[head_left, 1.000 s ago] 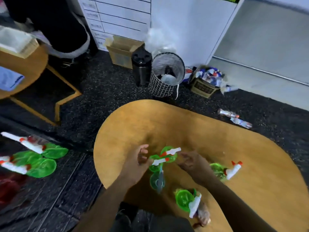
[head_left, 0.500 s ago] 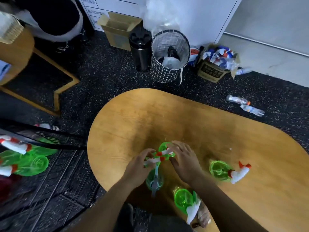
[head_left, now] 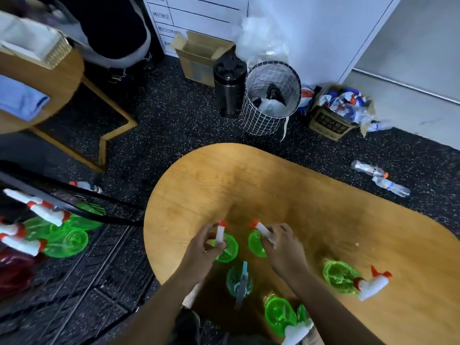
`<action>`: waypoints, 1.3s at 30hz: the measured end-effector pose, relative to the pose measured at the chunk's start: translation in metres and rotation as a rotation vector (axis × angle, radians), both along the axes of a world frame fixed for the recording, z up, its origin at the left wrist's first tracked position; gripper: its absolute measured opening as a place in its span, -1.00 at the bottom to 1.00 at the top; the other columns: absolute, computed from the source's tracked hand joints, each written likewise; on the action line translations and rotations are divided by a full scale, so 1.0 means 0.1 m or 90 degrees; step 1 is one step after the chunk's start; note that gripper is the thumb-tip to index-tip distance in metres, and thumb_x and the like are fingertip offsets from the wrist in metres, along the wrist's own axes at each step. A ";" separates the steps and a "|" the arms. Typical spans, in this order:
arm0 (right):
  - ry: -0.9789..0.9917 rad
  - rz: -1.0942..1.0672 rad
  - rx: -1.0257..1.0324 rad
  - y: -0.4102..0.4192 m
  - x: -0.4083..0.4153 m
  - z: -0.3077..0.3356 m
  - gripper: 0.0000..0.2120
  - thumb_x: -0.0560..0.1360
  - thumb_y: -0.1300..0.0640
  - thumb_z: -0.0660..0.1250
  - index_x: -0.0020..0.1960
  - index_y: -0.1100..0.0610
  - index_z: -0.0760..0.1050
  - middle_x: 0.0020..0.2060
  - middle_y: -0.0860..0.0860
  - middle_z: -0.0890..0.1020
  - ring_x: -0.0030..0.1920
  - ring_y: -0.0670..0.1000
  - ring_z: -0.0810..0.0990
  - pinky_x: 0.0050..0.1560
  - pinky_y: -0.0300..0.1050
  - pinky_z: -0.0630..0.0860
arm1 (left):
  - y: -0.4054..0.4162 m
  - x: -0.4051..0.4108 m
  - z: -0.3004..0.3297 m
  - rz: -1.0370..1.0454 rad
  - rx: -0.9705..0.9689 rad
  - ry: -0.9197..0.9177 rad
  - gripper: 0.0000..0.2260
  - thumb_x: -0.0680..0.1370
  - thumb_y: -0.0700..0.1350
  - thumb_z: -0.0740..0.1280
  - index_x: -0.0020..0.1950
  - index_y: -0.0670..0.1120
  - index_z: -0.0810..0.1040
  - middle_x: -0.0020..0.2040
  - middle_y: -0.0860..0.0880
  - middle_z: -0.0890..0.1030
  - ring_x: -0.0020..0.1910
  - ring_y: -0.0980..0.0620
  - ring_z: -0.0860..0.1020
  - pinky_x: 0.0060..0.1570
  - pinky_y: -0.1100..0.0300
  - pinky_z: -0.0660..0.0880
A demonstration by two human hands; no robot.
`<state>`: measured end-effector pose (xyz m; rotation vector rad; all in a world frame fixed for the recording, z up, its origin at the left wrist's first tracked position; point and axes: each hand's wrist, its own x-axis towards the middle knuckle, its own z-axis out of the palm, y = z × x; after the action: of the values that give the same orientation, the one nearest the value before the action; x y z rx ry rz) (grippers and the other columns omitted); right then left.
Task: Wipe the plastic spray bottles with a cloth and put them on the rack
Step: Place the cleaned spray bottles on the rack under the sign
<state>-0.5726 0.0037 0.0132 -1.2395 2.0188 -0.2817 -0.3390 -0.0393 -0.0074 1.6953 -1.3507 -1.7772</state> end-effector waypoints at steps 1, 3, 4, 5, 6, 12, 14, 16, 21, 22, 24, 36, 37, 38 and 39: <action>-0.003 -0.004 0.001 -0.01 0.03 0.01 -0.69 0.65 0.00 0.33 0.36 0.05 0.55 0.12 -0.11 0.50 0.02 -0.04 0.56 -0.06 -0.12 0.40 | 0.01 0.04 0.02 0.019 0.001 0.014 -0.54 0.62 -0.22 0.48 0.40 0.20 0.50 0.17 -0.01 0.71 0.03 0.04 0.67 -0.08 0.24 0.57; -0.003 -0.011 0.005 -0.07 0.14 0.06 -0.67 0.66 -0.02 0.32 0.36 0.10 0.53 0.10 -0.09 0.51 0.01 -0.06 0.53 -0.06 -0.11 0.39 | 0.02 0.16 0.08 0.047 -0.009 0.026 -0.51 0.60 -0.24 0.49 0.45 0.14 0.49 0.17 -0.04 0.70 0.02 0.02 0.67 -0.14 0.22 0.57; -0.014 -0.028 0.013 -0.09 0.12 0.09 -0.66 0.66 -0.03 0.32 0.35 0.12 0.53 0.08 -0.09 0.51 0.01 -0.06 0.52 -0.06 -0.10 0.39 | 0.01 0.14 0.08 0.050 -0.005 0.028 -0.50 0.60 -0.26 0.49 0.47 0.10 0.48 0.18 -0.05 0.70 -0.01 0.04 0.66 -0.18 0.25 0.55; -0.017 -0.039 0.014 -0.07 0.11 0.11 -0.67 0.65 -0.02 0.33 0.33 0.13 0.53 0.07 -0.09 0.50 0.01 -0.07 0.50 -0.05 -0.10 0.39 | 0.04 0.12 0.07 0.060 0.002 0.034 -0.50 0.61 -0.28 0.48 0.47 0.08 0.47 0.17 -0.06 0.69 -0.05 0.08 0.65 -0.22 0.27 0.54; -0.023 -0.008 -0.013 -0.19 0.43 0.27 -0.68 0.65 -0.01 0.35 0.32 0.14 0.54 0.06 -0.09 0.49 0.01 -0.07 0.49 -0.05 -0.11 0.37 | 0.05 0.44 0.26 0.100 -0.024 0.033 -0.50 0.61 -0.30 0.46 0.47 0.07 0.47 0.17 -0.07 0.69 -0.10 0.13 0.63 -0.24 0.29 0.53; -0.087 0.033 -0.037 -0.31 0.94 0.53 -0.79 0.60 -0.01 0.41 0.17 0.07 0.58 0.00 -0.04 0.55 -0.02 -0.02 0.55 -0.06 -0.07 0.40 | 0.16 0.91 0.52 0.170 -0.086 0.058 -0.50 0.59 -0.29 0.50 0.46 0.05 0.50 0.05 -0.09 0.72 -0.18 0.10 0.63 -0.16 0.18 0.58; -0.110 0.074 -0.038 -0.35 1.18 0.68 -0.84 0.61 0.01 0.41 0.12 0.06 0.59 -0.03 -0.01 0.57 -0.06 -0.02 0.58 -0.11 -0.07 0.43 | 0.22 1.15 0.60 0.209 -0.118 0.070 -0.51 0.56 -0.23 0.53 0.45 0.04 0.52 0.02 -0.11 0.73 -0.16 0.00 0.65 -0.10 0.07 0.60; -0.131 0.129 -0.038 -0.42 1.48 0.80 -0.89 0.61 0.03 0.40 0.07 0.05 0.59 -0.11 0.00 0.60 -0.15 -0.02 0.60 -0.20 -0.11 0.43 | 0.29 1.43 0.69 0.255 -0.138 0.087 -0.52 0.56 -0.23 0.54 0.44 0.01 0.53 -0.02 -0.13 0.72 -0.15 -0.04 0.65 -0.09 0.08 0.60; -0.155 0.230 -0.019 -0.50 2.29 0.91 -0.87 0.62 -0.04 0.37 -0.03 0.00 0.55 -0.30 -0.03 0.56 -0.37 -0.13 0.48 -0.33 -0.19 0.32 | 0.46 2.11 0.93 0.338 -0.182 0.108 -0.55 0.58 -0.36 0.46 0.39 0.00 0.52 -0.14 -0.04 0.68 -0.27 0.07 0.58 -0.20 0.22 0.54; -0.155 0.251 -0.018 -0.52 2.49 0.90 -0.85 0.62 -0.06 0.38 -0.02 0.00 0.55 -0.30 -0.02 0.56 -0.36 -0.11 0.49 -0.31 -0.14 0.33 | 0.51 2.28 0.96 0.356 -0.194 0.104 -0.55 0.59 -0.36 0.46 0.39 0.00 0.51 -0.14 -0.04 0.67 -0.29 0.08 0.57 -0.22 0.23 0.52; -0.145 0.283 -0.028 -0.54 2.79 0.90 -0.81 0.60 -0.12 0.39 0.04 0.00 0.57 -0.25 -0.02 0.62 -0.27 -0.05 0.56 -0.24 -0.08 0.37 | 0.56 2.52 1.01 0.383 -0.213 0.087 -0.55 0.59 -0.36 0.46 0.40 0.00 0.51 -0.12 -0.07 0.67 -0.32 0.07 0.56 -0.24 0.24 0.50; -0.155 0.458 -0.045 -0.55 4.62 0.95 -0.81 0.54 -0.11 0.48 0.07 -0.05 0.63 0.03 -0.13 0.56 0.03 -0.10 0.59 0.12 -0.14 0.49 | 0.93 3.90 0.87 0.595 -0.245 0.085 -0.58 0.59 -0.38 0.45 0.36 -0.02 0.53 -0.05 -0.16 0.67 -0.33 0.05 0.53 -0.27 0.26 0.51; -0.162 0.467 -0.032 -0.56 4.76 0.92 -0.81 0.54 -0.12 0.48 0.07 -0.06 0.63 0.03 -0.13 0.56 0.02 -0.11 0.59 0.12 -0.14 0.49 | 0.95 4.01 0.82 0.612 -0.245 0.087 -0.58 0.59 -0.37 0.45 0.36 -0.01 0.53 -0.03 -0.19 0.67 -0.32 0.02 0.53 -0.27 0.25 0.52; -0.175 0.468 -0.021 -0.58 4.86 0.88 -0.81 0.54 -0.12 0.49 0.07 -0.06 0.63 0.04 -0.13 0.57 0.03 -0.13 0.58 0.14 -0.15 0.50 | 0.95 4.08 0.78 0.629 -0.244 0.090 -0.58 0.60 -0.37 0.44 0.36 0.00 0.52 -0.01 -0.22 0.66 -0.30 -0.01 0.53 -0.26 0.24 0.53; -0.189 0.467 -0.016 -0.60 4.95 0.84 -0.79 0.54 -0.13 0.49 0.09 -0.06 0.63 0.05 -0.14 0.57 0.05 -0.15 0.58 0.18 -0.14 0.51 | 0.95 4.15 0.73 0.645 -0.241 0.094 -0.58 0.60 -0.38 0.44 0.36 0.00 0.52 0.00 -0.24 0.65 -0.29 -0.04 0.52 -0.24 0.23 0.54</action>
<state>-0.0781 -0.0568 0.0975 -1.7390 1.2121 -0.1191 0.0757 0.0555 0.0655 1.5493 -0.5122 -0.9548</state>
